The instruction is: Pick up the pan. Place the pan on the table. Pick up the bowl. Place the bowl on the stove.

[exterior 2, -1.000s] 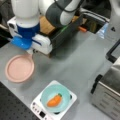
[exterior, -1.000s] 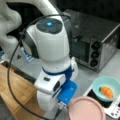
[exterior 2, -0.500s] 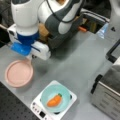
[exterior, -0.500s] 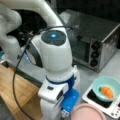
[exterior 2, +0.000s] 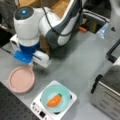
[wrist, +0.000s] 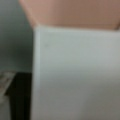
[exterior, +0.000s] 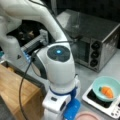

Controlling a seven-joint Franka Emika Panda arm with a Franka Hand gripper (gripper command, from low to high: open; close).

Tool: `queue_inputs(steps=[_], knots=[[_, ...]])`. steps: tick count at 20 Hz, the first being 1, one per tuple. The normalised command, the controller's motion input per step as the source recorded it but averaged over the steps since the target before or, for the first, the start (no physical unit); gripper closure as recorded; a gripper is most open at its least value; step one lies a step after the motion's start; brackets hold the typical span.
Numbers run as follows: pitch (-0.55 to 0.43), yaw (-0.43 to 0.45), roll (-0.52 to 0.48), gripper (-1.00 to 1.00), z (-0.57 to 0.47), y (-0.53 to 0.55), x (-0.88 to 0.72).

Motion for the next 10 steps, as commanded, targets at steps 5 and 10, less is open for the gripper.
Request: queue_inputs(steps=[5,10], knots=[[-0.123,-0.193,0.115,1.0,-0.16,0.06,-0.04],[-0.159,-0.19,0.08,1.0,-0.21,0.12,-0.05]])
